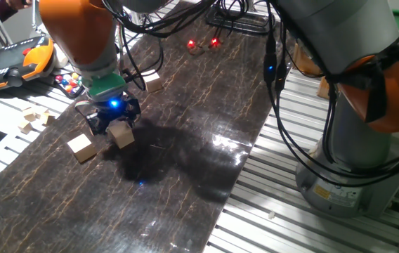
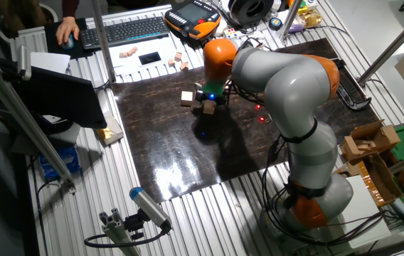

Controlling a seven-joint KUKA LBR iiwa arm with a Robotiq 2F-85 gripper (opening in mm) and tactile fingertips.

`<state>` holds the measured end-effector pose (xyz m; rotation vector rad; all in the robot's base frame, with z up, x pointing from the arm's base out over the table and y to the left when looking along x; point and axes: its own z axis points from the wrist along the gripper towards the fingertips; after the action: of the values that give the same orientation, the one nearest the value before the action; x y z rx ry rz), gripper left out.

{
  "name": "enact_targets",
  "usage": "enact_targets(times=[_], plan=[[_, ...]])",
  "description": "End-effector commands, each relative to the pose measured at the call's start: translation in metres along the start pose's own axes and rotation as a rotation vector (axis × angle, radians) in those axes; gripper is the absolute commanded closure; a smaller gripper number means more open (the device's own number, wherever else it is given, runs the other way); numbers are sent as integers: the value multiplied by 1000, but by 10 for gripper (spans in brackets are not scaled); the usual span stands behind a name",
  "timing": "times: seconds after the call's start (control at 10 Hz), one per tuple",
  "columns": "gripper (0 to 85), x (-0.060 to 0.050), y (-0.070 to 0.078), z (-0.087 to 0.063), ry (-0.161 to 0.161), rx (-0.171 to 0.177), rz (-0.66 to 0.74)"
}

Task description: Stack the blocks in a vertical line of five

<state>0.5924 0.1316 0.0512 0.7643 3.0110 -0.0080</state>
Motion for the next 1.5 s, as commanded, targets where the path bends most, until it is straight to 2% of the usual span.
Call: enact_targets(times=[0.0,0.3,0.4,0.5,0.6,0.7,0.8,1.0,1.1,1.2,1.4], plan=[[127,0,-1,1,3,-5,-7],[157,0,-1,3,5,-9,-16],[190,0,-1,5,2,-7,-16],[280,0,-2,7,3,-12,-20],[440,0,-2,8,2,-20,-31],[697,0,-2,8,5,-27,-48],[840,0,-2,8,8,-25,-55],[840,0,-3,3,3,-29,-43],[840,-3,-4,-7,13,-37,-29],[840,-7,-3,-20,23,-40,-15],[840,-19,-1,-56,40,-48,37]])
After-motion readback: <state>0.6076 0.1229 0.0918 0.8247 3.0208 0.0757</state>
